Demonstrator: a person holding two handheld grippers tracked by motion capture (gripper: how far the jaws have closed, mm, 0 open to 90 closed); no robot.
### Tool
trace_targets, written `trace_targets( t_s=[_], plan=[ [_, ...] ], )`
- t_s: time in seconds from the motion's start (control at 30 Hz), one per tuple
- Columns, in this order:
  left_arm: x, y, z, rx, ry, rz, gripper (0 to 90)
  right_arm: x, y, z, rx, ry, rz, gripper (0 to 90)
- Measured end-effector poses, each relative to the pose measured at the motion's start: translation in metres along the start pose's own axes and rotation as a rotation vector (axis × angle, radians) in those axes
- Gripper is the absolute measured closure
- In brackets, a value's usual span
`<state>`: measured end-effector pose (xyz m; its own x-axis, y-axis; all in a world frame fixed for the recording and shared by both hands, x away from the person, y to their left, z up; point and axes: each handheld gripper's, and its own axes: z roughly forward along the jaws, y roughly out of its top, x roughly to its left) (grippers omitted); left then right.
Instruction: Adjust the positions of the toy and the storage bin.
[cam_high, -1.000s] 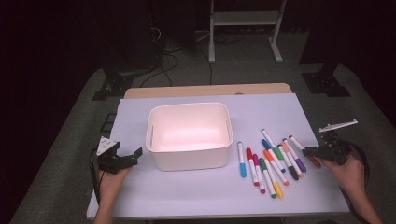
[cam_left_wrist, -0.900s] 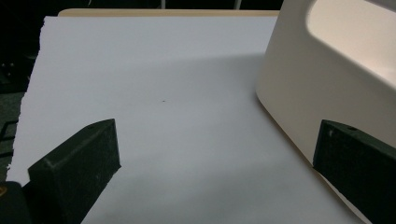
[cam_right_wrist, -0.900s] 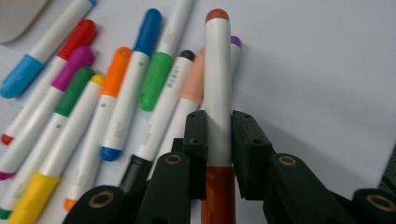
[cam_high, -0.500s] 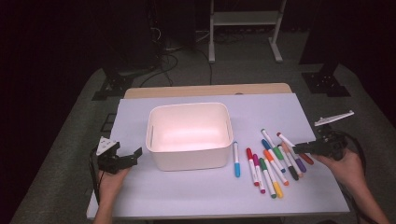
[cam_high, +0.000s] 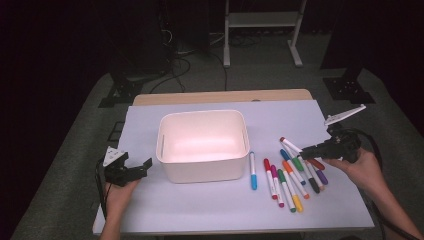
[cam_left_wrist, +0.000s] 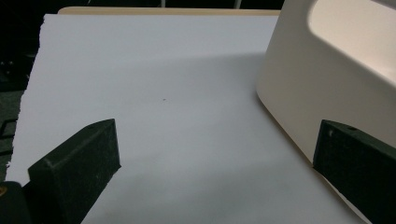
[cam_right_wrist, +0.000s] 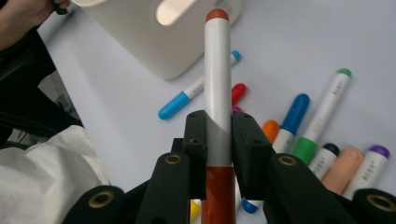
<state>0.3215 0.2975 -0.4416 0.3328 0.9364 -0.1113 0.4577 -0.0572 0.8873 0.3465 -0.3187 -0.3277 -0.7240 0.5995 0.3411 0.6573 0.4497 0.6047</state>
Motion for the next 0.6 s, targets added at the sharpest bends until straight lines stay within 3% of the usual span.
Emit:
trace_targets(
  t_s=[0.6],
  plan=[
    [0.002,-0.001,-0.001,0.003,0.002,-0.006,0.0,0.039,0.055,-0.004,0.024,0.073,-0.109,75.6]
  ],
)
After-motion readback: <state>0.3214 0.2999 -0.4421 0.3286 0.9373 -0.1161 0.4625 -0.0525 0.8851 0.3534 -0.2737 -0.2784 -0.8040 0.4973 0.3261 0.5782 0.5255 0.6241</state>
